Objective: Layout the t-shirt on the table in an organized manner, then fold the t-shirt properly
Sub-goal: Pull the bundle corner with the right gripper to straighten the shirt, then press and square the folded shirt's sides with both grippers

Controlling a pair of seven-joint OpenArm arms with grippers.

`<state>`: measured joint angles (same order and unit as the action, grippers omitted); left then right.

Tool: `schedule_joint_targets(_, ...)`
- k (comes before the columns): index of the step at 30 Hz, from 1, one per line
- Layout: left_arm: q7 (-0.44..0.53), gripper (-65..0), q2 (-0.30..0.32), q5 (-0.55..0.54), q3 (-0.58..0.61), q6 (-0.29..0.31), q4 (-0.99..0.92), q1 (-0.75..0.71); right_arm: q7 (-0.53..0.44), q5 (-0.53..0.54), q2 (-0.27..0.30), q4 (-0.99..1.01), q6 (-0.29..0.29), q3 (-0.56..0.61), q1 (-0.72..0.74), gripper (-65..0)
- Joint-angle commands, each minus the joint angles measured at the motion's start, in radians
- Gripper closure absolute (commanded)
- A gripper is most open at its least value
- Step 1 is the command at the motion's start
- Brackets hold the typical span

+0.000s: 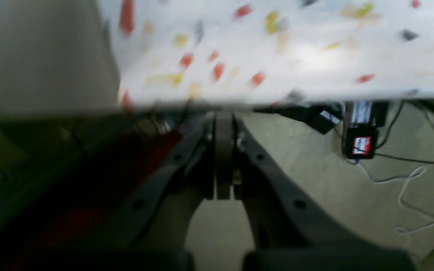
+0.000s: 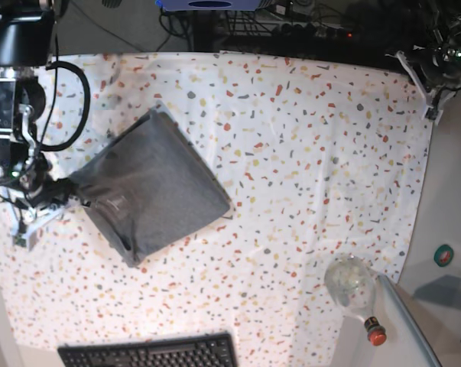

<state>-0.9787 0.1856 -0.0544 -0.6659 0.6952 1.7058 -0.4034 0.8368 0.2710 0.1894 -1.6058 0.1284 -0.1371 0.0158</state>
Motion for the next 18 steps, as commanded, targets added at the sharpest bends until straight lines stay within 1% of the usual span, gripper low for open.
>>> schedule_joint_targets(1,0.054,0.0,0.009,-0.012,0.039,0.003,0.049,0.005,-0.012,0.006,0.011,-0.067,-0.006,-0.012,-0.010,-16.1)
schedule_joint_targets(3,0.108,0.0,0.007,-0.012,0.107,0.003,0.084,0.005,-0.018,0.009,0.011,-0.159,-0.009,-0.016,-0.064,-15.9)
schedule_joint_targets(4,0.128,0.0,0.007,-0.012,0.146,0.003,0.101,0.016,-0.037,0.009,0.011,-0.196,-0.009,-0.011,-0.095,-14.9)
schedule_joint_targets(5,0.137,0.0,0.005,-0.012,0.191,0.003,0.110,0.041,-0.063,0.009,0.011,-0.225,-0.009,-0.009,-0.126,-11.1)
schedule_joint_targets(6,0.139,0.0,0.005,-0.012,0.240,0.003,0.112,0.074,-0.096,0.009,0.005,-0.245,-0.011,-0.008,-0.156,-3.9)
schedule_joint_targets(7,0.139,0.0,0.005,-0.017,0.288,0.003,0.104,0.108,-0.124,0.009,-0.011,-0.252,-0.011,-0.008,-0.178,0.0)
schedule_joint_targets(8,0.139,0.0,0.005,-0.022,0.341,0.003,0.087,0.151,-0.150,0.009,-0.026,-0.248,-0.013,-0.008,-0.196,0.0)
schedule_joint_targets(9,0.139,0.0,0.005,-0.022,0.401,0.003,0.075,0.197,-0.167,0.009,-0.038,-0.245,-0.026,-0.008,-0.208,0.0)
schedule_joint_targets(11,0.139,0.0,0.002,-0.023,0.524,0.003,0.052,0.288,-0.172,0.009,-0.069,-0.230,-0.082,-0.006,-0.219,0.0)
schedule_joint_targets(13,0.140,0.0,-0.039,-0.023,0.644,-0.038,0.024,0.390,-0.164,0.004,-0.100,-0.204,-0.148,-0.006,-0.219,0.0)
schedule_joint_targets(15,0.140,0.0,-0.096,-0.014,0.740,-0.081,-0.062,0.502,-0.129,0.004,-0.110,-0.190,-0.201,-0.006,-0.213,0.0)
schedule_joint_targets(17,0.143,0.0,-0.145,-0.014,0.829,-0.125,-0.214,0.624,-0.081,0.004,-0.130,-0.187,-0.237,-0.006,-0.205,0.0)
schedule_joint_targets(18,0.145,0.0,-0.165,-0.014,0.858,-0.142,-0.281,0.671,-0.069,0.003,-0.140,-0.189,-0.241,-0.006,-0.205,0.0)
